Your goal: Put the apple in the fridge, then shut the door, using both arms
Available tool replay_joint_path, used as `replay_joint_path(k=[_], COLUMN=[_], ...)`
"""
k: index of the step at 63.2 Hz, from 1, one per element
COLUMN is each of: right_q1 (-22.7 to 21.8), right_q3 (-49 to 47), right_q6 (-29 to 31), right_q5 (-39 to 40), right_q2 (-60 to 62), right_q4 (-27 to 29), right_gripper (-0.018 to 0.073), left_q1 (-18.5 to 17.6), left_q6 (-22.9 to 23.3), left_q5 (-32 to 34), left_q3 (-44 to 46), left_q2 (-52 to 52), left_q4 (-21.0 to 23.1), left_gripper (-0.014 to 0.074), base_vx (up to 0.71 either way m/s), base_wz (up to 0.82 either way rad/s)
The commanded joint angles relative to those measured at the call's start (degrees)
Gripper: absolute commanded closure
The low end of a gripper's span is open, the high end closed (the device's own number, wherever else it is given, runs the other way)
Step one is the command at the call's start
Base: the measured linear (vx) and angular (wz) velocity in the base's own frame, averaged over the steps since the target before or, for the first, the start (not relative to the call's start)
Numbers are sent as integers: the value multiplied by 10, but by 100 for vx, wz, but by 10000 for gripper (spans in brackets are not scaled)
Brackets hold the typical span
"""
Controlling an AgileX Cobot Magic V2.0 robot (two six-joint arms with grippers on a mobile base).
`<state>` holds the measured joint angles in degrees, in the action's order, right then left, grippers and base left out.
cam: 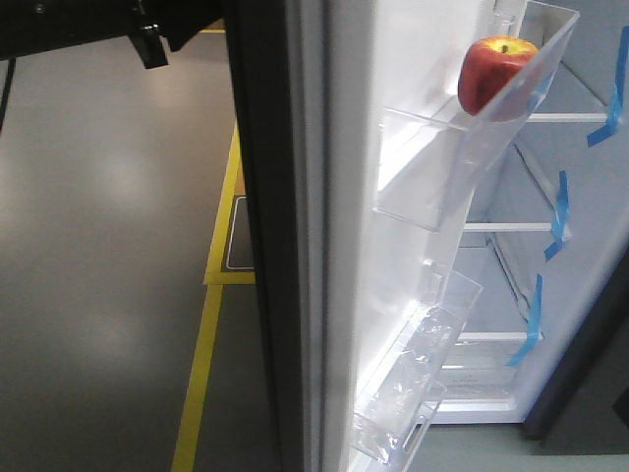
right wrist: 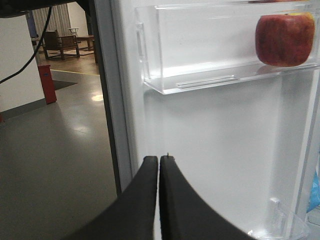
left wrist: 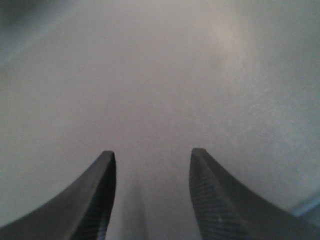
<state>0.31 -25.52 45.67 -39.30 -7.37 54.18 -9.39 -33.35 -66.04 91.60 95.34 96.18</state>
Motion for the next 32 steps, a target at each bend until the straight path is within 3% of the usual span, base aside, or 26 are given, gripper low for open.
replay_joint_path(k=[1, 14, 22, 32], right_q1=[-3, -3, -3, -3], right_q3=[-15, -15, -15, -15], right_q6=[3, 3, 3, 3], right_q5=[27, 27, 31, 48], right_q2=[-8, -8, -8, -8], right_q4=[21, 21, 20, 19], right_gripper=[563, 563, 561, 557], left_q1=[-39, -100, -101, -74], left_q6=[-11, -48, -81, -129], left_q5=[-32, -21, -2, 38], left_q3=[18, 18, 18, 18], left_q2=[-25, -25, -25, -25], left_q4=[61, 61, 54, 32], left_gripper=[255, 255, 255, 255], base_vx=[0, 0, 0, 0], base_wz=[0, 0, 0, 0])
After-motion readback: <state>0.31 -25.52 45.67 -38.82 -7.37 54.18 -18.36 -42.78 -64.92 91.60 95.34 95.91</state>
